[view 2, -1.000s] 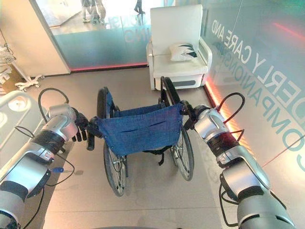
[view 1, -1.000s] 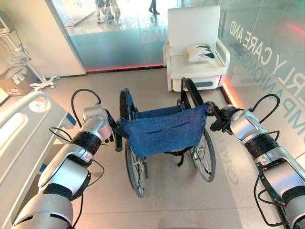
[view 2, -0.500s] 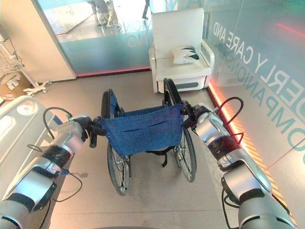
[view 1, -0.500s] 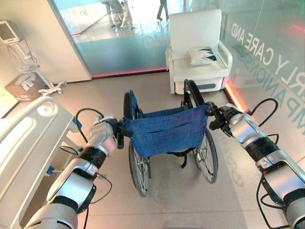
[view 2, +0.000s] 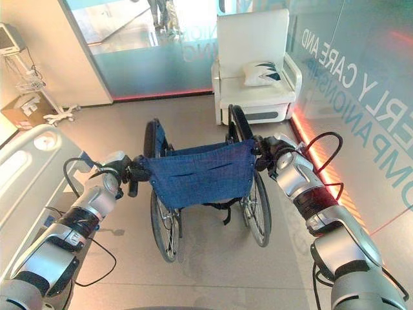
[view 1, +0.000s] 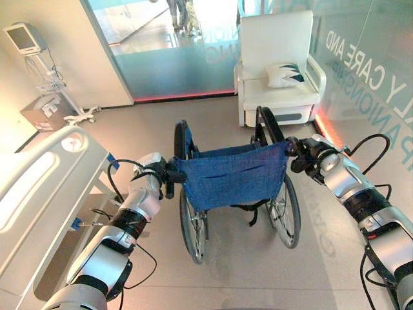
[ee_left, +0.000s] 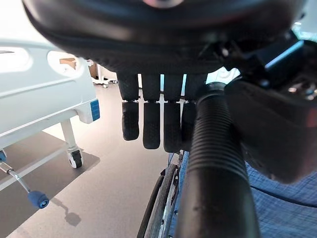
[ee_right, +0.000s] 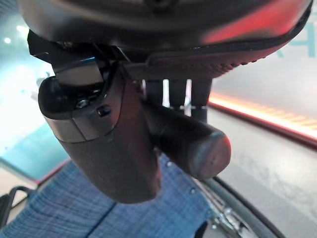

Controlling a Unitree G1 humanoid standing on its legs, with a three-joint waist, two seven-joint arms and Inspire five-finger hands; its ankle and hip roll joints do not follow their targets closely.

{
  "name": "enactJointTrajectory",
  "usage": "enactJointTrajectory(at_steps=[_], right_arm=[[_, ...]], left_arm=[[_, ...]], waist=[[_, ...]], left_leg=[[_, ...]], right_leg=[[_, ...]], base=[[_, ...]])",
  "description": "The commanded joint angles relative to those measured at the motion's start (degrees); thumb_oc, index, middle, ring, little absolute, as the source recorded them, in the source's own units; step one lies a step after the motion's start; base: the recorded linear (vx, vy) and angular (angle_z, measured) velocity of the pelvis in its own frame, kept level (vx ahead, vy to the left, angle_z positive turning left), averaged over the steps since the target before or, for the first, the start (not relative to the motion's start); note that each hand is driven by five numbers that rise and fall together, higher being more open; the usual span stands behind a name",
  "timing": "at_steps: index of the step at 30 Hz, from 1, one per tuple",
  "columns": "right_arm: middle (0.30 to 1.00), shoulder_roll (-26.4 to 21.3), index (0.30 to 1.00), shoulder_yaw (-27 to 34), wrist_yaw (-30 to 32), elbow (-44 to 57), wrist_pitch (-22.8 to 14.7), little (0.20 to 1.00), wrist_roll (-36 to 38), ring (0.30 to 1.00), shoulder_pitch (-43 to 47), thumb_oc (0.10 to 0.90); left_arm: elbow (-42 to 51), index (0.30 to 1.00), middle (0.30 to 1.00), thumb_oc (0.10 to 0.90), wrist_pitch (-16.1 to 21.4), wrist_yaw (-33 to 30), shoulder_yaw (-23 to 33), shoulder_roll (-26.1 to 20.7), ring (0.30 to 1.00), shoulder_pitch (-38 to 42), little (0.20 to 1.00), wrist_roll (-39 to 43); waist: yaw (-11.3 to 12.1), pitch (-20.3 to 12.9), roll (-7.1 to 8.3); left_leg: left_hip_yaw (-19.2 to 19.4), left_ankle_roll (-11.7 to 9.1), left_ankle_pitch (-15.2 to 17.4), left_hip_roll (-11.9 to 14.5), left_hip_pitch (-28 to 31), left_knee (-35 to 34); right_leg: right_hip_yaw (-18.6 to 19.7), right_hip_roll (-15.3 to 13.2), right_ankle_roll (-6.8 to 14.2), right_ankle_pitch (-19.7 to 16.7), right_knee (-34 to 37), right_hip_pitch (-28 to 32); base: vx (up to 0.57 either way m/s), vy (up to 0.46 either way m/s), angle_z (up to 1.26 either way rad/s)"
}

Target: Push the wheelchair next to the bed

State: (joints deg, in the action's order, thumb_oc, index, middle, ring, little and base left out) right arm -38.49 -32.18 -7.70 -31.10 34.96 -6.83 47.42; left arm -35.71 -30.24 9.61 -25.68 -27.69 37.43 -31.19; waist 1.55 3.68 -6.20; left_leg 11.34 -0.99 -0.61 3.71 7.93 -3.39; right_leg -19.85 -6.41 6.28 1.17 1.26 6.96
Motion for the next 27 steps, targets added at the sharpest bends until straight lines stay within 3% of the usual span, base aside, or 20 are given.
enactJointTrajectory(at_steps=[1, 2, 3, 4, 6, 7, 10, 12, 13, 16, 19, 20, 21, 22, 25, 27], right_arm=[[0.300, -1.77, 0.300, -2.25, 1.70, -1.21, -7.00, 0.300, -7.99, 0.300, 12.95, 0.400], [0.300, -1.85, 0.300, -2.24, 1.70, -1.46, -7.11, 0.300, -8.02, 0.300, 13.12, 0.400], [0.300, -2.55, 0.300, -2.31, 2.14, -1.62, -7.76, 0.300, -7.73, 0.300, 13.61, 0.400], [0.300, -3.19, 0.300, -2.33, 2.30, -1.37, -8.02, 0.300, -7.38, 0.300, 13.82, 0.400], [0.300, -4.24, 0.300, -2.32, 2.91, -0.93, -8.27, 0.300, -6.67, 0.300, 13.73, 0.400], [0.300, -4.56, 0.300, -2.42, 3.08, -0.68, -8.31, 0.300, -6.43, 0.300, 13.47, 0.400], [0.300, -5.30, 0.300, -2.12, 2.87, 1.28, -8.58, 0.300, -7.46, 0.300, 12.08, 0.400], [0.300, -5.69, 0.300, -1.66, 2.25, 2.62, -9.07, 0.300, -9.51, 0.300, 12.27, 0.400], [0.300, -6.03, 0.300, -1.69, 2.06, 2.47, -9.38, 0.300, -9.87, 0.300, 12.89, 0.400], [0.300, -7.47, 0.300, -2.34, 1.60, 0.41, -9.79, 0.300, -8.85, 0.300, 15.31, 0.400], [0.300, -7.91, 0.300, -3.40, -0.81, -0.14, -8.80, 0.300, -5.62, 0.300, 16.56, 0.400], [0.300, -7.93, 0.300, -3.52, -0.88, -0.12, -8.70, 0.300, -5.25, 0.300, 16.54, 0.400], [0.300, -8.00, 0.300, -3.53, -1.08, -0.21, -8.46, 0.300, -4.36, 0.300, 15.59, 0.400], [0.300, -8.01, 0.300, -3.47, -1.08, -0.17, -8.38, 0.300, -4.25, 0.300, 15.35, 0.400], [0.300, -8.65, 0.300, -2.49, -0.88, 0.39, -8.21, 0.300, -4.36, 0.300, 13.24, 0.400], [0.300, -8.91, 0.300, -2.18, -0.94, 0.46, -8.20, 0.300, -4.28, 0.300, 12.78, 0.400]], left_arm=[[-5.19, 0.300, 0.300, 0.400, 4.84, 2.28, -9.53, -3.95, 0.300, -5.23, 0.300, -4.03], [-5.23, 0.300, 0.300, 0.400, 5.11, 2.51, -9.71, -4.17, 0.300, -4.86, 0.300, -4.01], [-5.49, 0.300, 0.300, 0.400, 5.51, 2.78, -10.24, -4.60, 0.300, -3.55, 0.300, -3.79], [-5.70, 0.300, 0.300, 0.400, 5.96, 2.60, -10.60, -4.71, 0.300, -2.85, 0.300, -3.67], [-5.49, 0.300, 0.300, 0.400, 6.72, 1.79, -11.45, -5.35, 0.300, -2.14, 0.300, -3.00], [-5.32, 0.300, 0.300, 0.400, 6.74, 1.44, -11.54, -5.32, 0.300, -2.15, 0.300, -2.97], [-2.74, 0.300, 0.300, 0.400, 5.21, -0.14, -11.22, -4.93, 0.300, -3.11, 0.300, -1.52], [-1.75, 0.300, 0.300, 0.400, 4.87, -2.35, -10.15, -4.61, 0.300, -2.34, 0.300, 1.01], [-2.04, 0.300, 0.300, 0.400, 5.32, -3.10, -10.11, -4.62, 0.300, -1.46, 0.300, 2.06], [-3.37, 0.300, 0.300, 0.400, 8.06, -3.83, -10.07, -4.68, 0.300, 0.32, 0.300, 3.30], [-3.02, 0.300, 0.300, 0.400, 8.77, -3.23, -10.03, -4.96, 0.300, -1.25, 0.300, 3.65], [-2.96, 0.300, 0.300, 0.400, 8.79, -3.14, -9.99, -4.95, 0.300, -1.41, 0.300, 3.56], [-2.56, 0.300, 0.300, 0.400, 9.19, -3.13, -9.71, -4.68, 0.300, -2.46, 0.300, 3.24], [-2.49, 0.300, 0.300, 0.400, 9.22, -3.26, -9.70, -4.66, 0.300, -2.64, 0.300, 3.22], [-1.58, 0.300, 0.300, 0.400, 9.72, -6.15, -9.03, -4.17, 0.300, -3.11, 0.300, 4.78], [-1.53, 0.300, 0.300, 0.400, 9.62, -6.91, -9.26, -4.05, 0.300, -2.89, 0.300, 5.72]], waist=[[4.03, 3.34, 6.91], [4.01, 3.59, 6.82], [3.85, 4.88, 6.49], [3.54, 5.76, 6.03], [2.98, 7.67, 6.00], [2.77, 7.97, 5.90], [1.38, 9.80, 7.49], [-0.31, 11.15, 8.84], [-0.84, 11.47, 8.72], [-1.10, 11.22, 8.85], [-1.24, 10.00, 8.94], [-1.32, 9.92, 8.89], [-1.53, 9.04, 9.04], [-1.60, 8.89, 9.01], [-2.45, 7.11, 8.89], [-2.80, 6.48, 9.08]], left_leg=[[0.60, 2.15, 4.96, -4.30, -1.87, 6.30], [0.75, 2.53, 5.14, -4.45, -2.03, 6.62], [0.63, 3.75, 5.42, -5.05, -2.33, 7.06], [0.03, 4.23, 5.57, -5.21, -2.48, 7.25], [-0.92, 4.43, 5.99, -5.45, -2.69, 8.47], [-1.56, 4.34, 6.07, -5.35, -2.87, 8.67], [-4.28, 3.67, 8.04, -7.12, -1.12, 9.44], [-6.60, 2.89, 11.21, -7.87, 0.87, 9.84], [-7.26, 2.93, 12.19, -7.49, 0.94, 10.22], [-7.37, 2.22, 13.10, -5.78, -1.96, 13.64], [-4.76, -0.51, 13.55, -0.45, -1.68, 17.82], [-4.60, -0.75, 13.67, 0.00, -1.50, 18.01], [-4.11, -1.69, 12.50, 2.30, -0.38, 18.81], [-4.09, -1.84, 12.18, 2.65, -0.27, 18.90], [-2.49, -4.14, 4.89, 6.95, 0.31, 22.38], [-2.48, -4.84, 2.44, 7.56, 0.04, 23.50]], right_leg=[[-1.47, -3.76, 1.63, 3.69, -13.12, -2.09], [-1.51, -4.18, 1.89, 3.52, -15.06, -2.75], [-0.42, -7.06, 3.19, 1.29, -26.81, -7.45], [0.64, -8.17, 3.50, -0.96, -33.27, -10.65], [2.46, -8.21, 3.59, -2.98, -38.79, -14.21], [2.82, -7.85, 3.56, -4.61, -38.36, -15.18], [4.35, -8.73, 3.65, -10.06, -27.94, -17.37], [5.82, -10.45, 4.40, -13.20, -10.12, -18.38], [7.32, -10.57, 4.52, -13.84, -6.84, -18.26], [9.67, -9.90, 4.46, -10.87, -6.63, -17.16], [6.51, -9.09, 4.19, -5.70, -13.71, -18.19], [6.20, -8.94, 4.03, -5.34, -14.13, -18.21], [4.90, -8.00, 2.68, -4.16, -15.02, -17.75], [4.67, -7.77, 2.45, -3.97, -15.08, -17.66], [2.22, -4.78, -0.98, -1.70, -13.97, -15.84], [1.87, -4.11, -1.76, -1.57, -13.07, -15.44]], base=[[0.09, 0.152, 0.07], [0.04, 0.190, 0.11], [0.04, 0.225, 0.18], [0.04, 0.208, 0.17], [0.12, 0.046, 0.15], [0.27, -0.077, 0.21], [0.32, -0.166, -0.01], [0.43, -0.346, -0.21], [0.34, -0.331, -0.15], [0.23, -0.369, 0.38], [0.41, -0.401, 0.76], [0.48, -0.378, 0.75], [0.32, -0.244, 0.63], [0.40, -0.306, 0.80], [0.33, -0.271, 0.43], [0.18, -0.159, 0.23]])
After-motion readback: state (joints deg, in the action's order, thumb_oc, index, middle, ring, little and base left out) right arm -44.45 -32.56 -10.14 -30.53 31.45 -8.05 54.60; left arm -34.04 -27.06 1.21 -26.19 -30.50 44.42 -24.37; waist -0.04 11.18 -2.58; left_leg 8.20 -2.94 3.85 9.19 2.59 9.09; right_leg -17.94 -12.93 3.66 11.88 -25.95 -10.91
